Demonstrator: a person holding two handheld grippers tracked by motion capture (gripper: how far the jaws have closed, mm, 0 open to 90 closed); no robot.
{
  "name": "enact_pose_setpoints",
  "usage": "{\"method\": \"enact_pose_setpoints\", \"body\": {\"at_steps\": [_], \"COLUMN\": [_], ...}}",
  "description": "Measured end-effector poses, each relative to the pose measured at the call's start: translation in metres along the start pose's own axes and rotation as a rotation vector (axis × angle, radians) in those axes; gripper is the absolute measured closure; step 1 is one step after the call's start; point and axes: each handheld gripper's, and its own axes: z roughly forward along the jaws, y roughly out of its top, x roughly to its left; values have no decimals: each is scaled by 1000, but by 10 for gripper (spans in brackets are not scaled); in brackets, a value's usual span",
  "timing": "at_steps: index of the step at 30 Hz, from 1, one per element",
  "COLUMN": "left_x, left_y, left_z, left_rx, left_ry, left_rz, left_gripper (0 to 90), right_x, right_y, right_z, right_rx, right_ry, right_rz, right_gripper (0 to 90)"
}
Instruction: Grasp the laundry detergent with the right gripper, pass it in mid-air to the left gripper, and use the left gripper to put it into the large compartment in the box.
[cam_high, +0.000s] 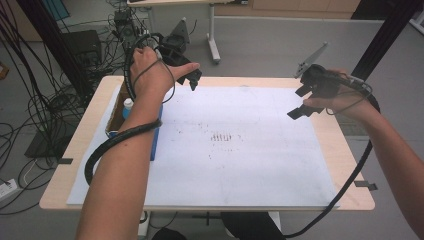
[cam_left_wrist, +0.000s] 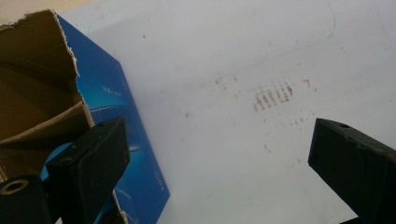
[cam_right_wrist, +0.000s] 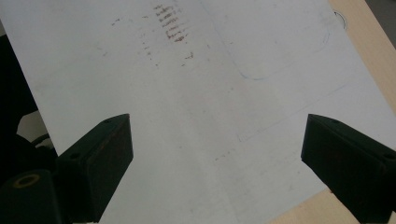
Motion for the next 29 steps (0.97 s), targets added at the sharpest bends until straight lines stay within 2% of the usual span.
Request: {"method": "enact_pose_setpoints", "body": {"at_steps": [29], "left_x": [-4], "left_y": [4], "left_z": [1], "left_rx": [-3], "left_ry": [-7], "left_rz": [6], "left_gripper": [67], "right_x": [1], "right_y": [0], "right_z": [0], "right_rx": [-4], "right_ry": [0], "right_rz": [-5], "right_gripper": [91]}}
